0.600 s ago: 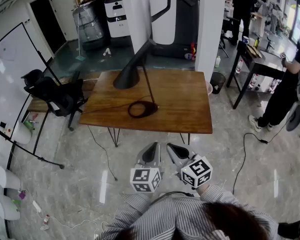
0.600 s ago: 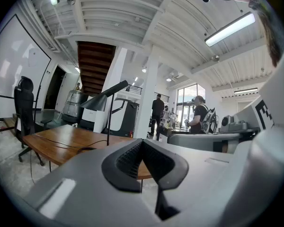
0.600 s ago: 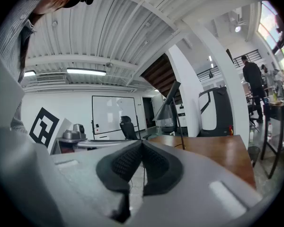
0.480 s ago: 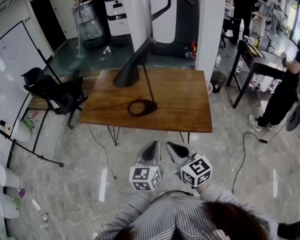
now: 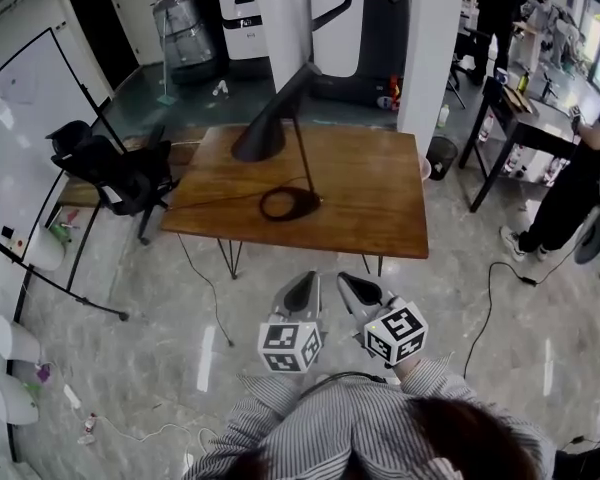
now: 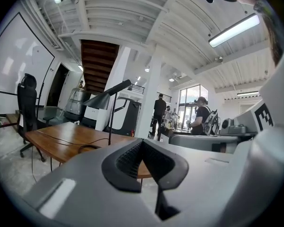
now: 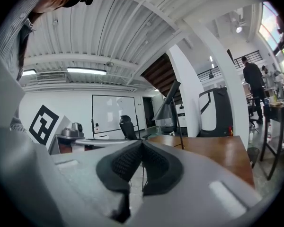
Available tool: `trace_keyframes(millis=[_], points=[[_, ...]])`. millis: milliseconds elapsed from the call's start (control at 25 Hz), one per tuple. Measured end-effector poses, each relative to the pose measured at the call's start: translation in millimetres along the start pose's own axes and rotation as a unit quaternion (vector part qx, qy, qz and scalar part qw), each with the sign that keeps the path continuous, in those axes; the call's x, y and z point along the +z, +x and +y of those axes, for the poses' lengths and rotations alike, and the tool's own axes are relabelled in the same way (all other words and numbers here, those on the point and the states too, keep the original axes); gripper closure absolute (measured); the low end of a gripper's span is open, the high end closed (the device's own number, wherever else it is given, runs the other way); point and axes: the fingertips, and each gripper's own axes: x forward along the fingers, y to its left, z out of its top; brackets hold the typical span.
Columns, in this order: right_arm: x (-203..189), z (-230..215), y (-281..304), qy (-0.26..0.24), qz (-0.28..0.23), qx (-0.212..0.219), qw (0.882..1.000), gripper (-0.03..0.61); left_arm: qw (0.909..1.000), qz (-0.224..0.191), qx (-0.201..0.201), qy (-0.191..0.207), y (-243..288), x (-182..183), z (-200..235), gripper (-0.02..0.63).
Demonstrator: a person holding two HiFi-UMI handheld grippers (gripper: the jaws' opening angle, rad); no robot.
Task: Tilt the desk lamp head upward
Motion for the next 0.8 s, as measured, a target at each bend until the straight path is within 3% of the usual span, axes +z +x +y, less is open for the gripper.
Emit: trace_keyframes(millis=[440, 800], points=[[2, -4, -2, 0.016, -0.011, 0.006, 1.000, 0.577, 1.0000, -0.003, 0.002, -0.005, 2, -2, -3, 0.611], [10, -22, -11, -0.012, -0.016, 0.010, 1.000, 0.577, 0.9999, -0.004, 0.010, 0.006, 13, 0, -13, 0.611]])
